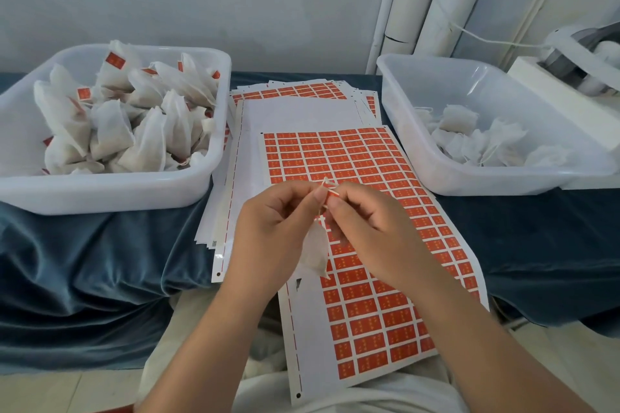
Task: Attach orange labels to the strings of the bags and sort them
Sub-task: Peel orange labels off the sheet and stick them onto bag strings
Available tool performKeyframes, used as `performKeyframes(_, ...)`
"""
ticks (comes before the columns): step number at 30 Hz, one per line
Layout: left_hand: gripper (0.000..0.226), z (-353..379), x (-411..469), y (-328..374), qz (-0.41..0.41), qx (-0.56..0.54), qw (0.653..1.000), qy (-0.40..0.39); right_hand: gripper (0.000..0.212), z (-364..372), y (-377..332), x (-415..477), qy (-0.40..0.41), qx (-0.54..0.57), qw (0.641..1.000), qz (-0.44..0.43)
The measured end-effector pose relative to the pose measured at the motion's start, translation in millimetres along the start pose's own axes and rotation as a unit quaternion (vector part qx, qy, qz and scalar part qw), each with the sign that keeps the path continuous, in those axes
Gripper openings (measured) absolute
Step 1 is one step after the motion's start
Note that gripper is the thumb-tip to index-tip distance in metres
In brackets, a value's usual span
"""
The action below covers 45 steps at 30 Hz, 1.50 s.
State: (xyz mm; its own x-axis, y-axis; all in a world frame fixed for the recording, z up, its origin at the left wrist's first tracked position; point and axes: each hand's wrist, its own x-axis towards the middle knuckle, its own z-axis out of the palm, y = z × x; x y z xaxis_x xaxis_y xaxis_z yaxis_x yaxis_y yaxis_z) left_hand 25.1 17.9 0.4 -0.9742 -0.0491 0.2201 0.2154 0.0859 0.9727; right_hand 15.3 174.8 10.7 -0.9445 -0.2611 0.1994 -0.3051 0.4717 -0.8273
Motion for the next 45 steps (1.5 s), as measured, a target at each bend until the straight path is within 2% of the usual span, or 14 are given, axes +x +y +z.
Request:
performKeyframes(6, 0.014, 7, -3, -4, -0.01, -0.015, 1.0, 0.016, 0.023, 5, -1, -2, 0.052, 0.008, 0.999, -0.014)
performKeyframes(11, 0.015, 1, 0, 1, 0.021, 0.028, 0.999, 0.034, 0.026, 1, -6, -1, 0.007, 0.035, 0.999, 0.004)
performKeyframes(13, 0.014, -6, 7, 7, 0.031, 0.05, 0.997, 0.052, 0.034, -2, -6, 0, -0.016, 0.057, 0.998, 0.02)
performKeyframes(16, 0.016, -22, 24, 23, 0.026, 0.047, 0.996, 0.076, 0.042, -8, -4, 3, -0.008, 0.093, 0.995, 0.033)
performKeyframes(19, 0.02, -43, 57, 44, 0.044, 0.079, 0.988, 0.123, 0.057, -13, 0, 6, 0.005, 0.095, 0.995, 0.038)
performKeyframes(22, 0.021, -70, 109, 72, 0.091, 0.122, 0.971, 0.186, 0.062, -15, 3, 6, 0.003, 0.098, 0.994, 0.044)
performKeyframes(26, 0.019, -117, 180, 108, 0.164, 0.15, 0.944, 0.245, 0.057, -15, 6, 7, -0.015, 0.085, 0.995, 0.046)
performKeyframes(28, 0.019, -145, 205, 115, 0.168, 0.167, 0.937, 0.257, 0.049, -15, 8, 8, -0.023, 0.072, 0.996, 0.045)
performKeyframes(30, 0.024, -169, 222, 110, 0.117, 0.23, 0.939, 0.227, 0.044, -16, 10, 8, -0.024, 0.059, 0.997, 0.042)
performKeyframes(32, 0.034, -189, 230, 96, 0.014, 0.315, 0.937, 0.147, 0.042, -16, 12, 9, -0.025, 0.046, 0.998, 0.033)
performKeyframes(35, 0.043, -209, 225, 69, -0.099, 0.383, 0.915, 0.073, 0.037, -17, 14, 10, -0.026, 0.03, 0.999, 0.03)
performKeyframes(37, 0.04, -214, 216, 61, -0.093, 0.393, 0.911, 0.085, 0.036, -20, 14, 11, -0.018, 0.019, 0.999, 0.031)
performKeyframes(40, 0.031, -205, 200, 61, -0.033, 0.379, 0.918, 0.109, 0.035, -31, 14, 13, 0.015, 0.002, 0.999, 0.037)
performKeyframes(45, 0.028, -135, 146, 66, 0.07, 0.306, 0.943, 0.111, 0.031, -55, 11, 12, 0.099, 0.001, 0.993, 0.064)
